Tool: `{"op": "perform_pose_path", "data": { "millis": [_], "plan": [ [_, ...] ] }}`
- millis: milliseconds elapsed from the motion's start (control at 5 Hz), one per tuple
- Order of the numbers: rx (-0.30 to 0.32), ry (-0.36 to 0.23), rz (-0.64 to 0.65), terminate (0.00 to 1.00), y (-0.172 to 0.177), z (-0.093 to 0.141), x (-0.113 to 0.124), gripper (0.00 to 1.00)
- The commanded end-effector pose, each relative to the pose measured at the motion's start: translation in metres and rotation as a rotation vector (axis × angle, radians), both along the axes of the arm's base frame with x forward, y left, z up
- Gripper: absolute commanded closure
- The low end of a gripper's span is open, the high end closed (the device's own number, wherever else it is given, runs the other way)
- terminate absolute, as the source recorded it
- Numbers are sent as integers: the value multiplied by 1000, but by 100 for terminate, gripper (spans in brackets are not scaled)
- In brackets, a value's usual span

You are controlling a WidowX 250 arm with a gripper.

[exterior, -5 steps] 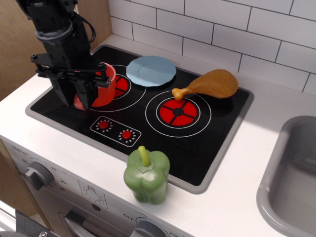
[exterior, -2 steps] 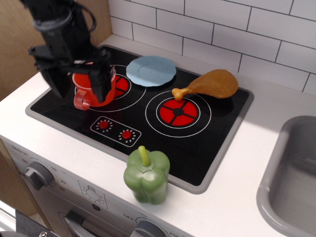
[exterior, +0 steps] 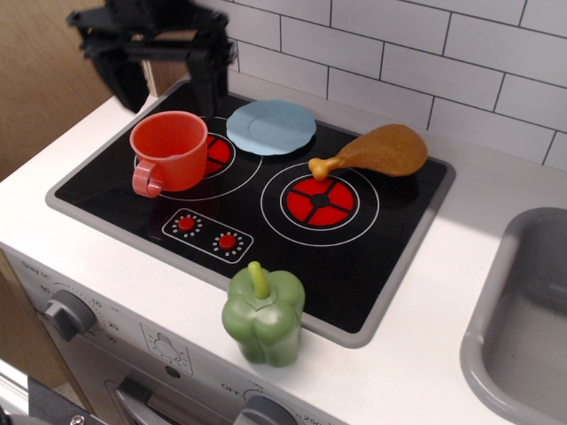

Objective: Take cup off plate

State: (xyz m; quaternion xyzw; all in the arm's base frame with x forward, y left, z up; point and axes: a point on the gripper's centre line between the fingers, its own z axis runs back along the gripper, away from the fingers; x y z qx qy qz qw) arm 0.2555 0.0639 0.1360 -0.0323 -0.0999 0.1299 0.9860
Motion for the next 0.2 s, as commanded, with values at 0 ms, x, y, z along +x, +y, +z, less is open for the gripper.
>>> {"op": "perform_pose_path", "data": {
  "millis": [0],
  "plan": [
    [14, -37, -4, 100, 2, 12, 6, 0]
  ]
}}
